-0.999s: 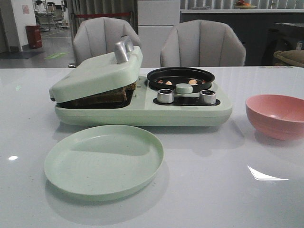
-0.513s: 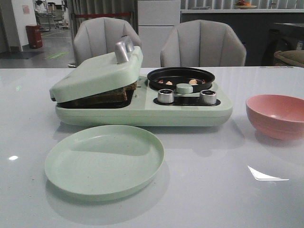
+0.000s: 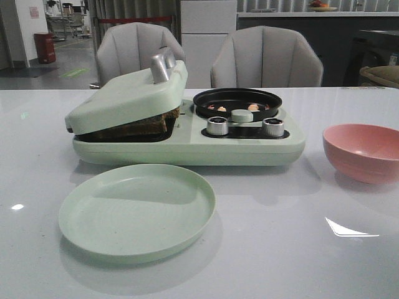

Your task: Make breakfast with bread and shrimp

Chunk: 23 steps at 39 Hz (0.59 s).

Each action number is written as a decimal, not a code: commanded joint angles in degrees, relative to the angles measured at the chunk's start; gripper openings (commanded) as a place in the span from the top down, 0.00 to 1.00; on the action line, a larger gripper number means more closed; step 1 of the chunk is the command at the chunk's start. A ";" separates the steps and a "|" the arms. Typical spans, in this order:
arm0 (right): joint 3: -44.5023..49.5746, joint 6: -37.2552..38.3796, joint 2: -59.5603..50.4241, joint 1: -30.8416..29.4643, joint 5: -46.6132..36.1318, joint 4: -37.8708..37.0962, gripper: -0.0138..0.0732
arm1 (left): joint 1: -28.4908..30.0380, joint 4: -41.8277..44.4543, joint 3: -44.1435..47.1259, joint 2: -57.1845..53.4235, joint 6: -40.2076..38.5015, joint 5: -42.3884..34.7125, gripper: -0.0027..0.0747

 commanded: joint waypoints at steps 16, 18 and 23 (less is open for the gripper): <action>-1.57 -0.47 -0.09 0.02 -4.27 -0.20 0.69 | 13.93 -0.19 12.44 1.06 -0.49 -22.81 0.82; -1.57 -0.47 -0.09 0.02 -4.27 -0.20 0.69 | 15.16 -0.31 14.55 1.06 -0.49 -25.70 0.82; -1.57 -0.47 -0.09 0.02 -4.27 -0.20 0.69 | 16.10 -1.95 18.43 0.31 -0.49 -27.95 0.82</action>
